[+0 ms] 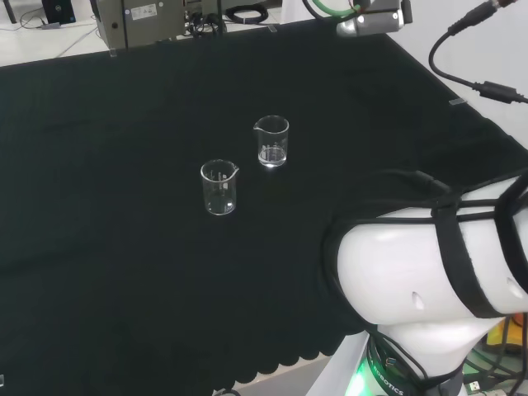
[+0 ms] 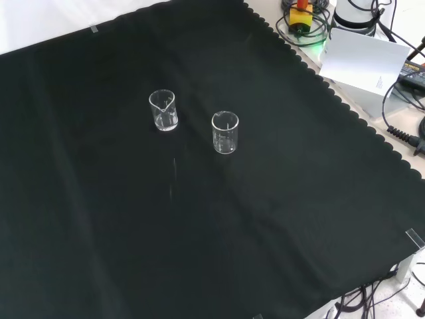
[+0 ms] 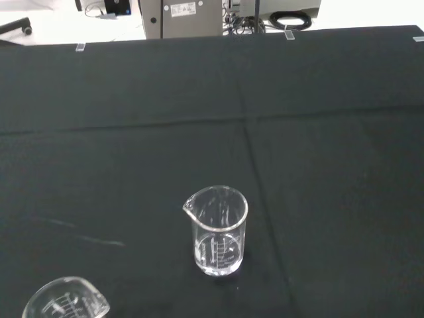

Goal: Pick up the beaker on the right.

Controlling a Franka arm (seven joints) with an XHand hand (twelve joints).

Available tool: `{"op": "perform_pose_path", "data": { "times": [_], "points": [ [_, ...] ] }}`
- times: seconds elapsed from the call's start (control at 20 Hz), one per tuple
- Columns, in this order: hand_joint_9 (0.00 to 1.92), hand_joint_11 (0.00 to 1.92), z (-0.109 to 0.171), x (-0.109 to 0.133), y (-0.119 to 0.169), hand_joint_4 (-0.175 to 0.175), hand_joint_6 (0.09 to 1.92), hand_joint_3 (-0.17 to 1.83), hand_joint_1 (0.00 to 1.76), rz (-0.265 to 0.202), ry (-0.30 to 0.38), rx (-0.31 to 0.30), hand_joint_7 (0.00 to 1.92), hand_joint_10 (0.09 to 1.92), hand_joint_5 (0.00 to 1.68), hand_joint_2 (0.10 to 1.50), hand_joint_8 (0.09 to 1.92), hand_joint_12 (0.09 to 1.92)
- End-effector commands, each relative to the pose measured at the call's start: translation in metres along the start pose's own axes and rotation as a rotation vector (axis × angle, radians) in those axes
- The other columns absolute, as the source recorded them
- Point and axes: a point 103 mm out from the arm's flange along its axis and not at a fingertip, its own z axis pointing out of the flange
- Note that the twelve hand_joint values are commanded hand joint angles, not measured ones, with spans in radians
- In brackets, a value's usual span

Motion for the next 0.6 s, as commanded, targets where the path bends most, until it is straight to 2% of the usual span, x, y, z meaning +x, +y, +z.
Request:
{"op": "perform_pose_path", "data": {
  "times": [0.05, 0.15, 0.25, 0.45, 0.6],
  "points": [
    [0.51, 0.09, 0.038, -0.03, 0.026, -0.013, 0.09, 0.28, 0.12, -0.023, 0.044, -0.026, 0.19, 0.26, 0.35, 1.17, 0.56, 1.37],
    [0.46, 0.1, 0.048, -0.036, 0.033, -0.015, 0.09, 0.25, 0.15, -0.03, 0.06, -0.024, 0.2, 0.44, 0.36, 1.17, 0.56, 1.37],
    [0.42, 0.11, 0.058, -0.041, 0.038, -0.016, 0.09, 0.24, 0.16, -0.036, 0.077, -0.018, 0.21, 0.55, 0.37, 1.17, 0.57, 1.37],
    [0.45, 0.14, 0.088, -0.047, 0.05, -0.024, 0.09, 0.18, 0.42, -0.063, 0.106, 0.0, 0.27, 0.62, 0.41, 1.03, 0.6, 1.38],
    [0.47, 0.15, 0.114, -0.052, 0.062, -0.026, 0.09, 0.16, 0.53, -0.062, 0.146, 0.056, 0.29, 0.62, 0.43, 0.98, 0.61, 1.38]
  ]
}}
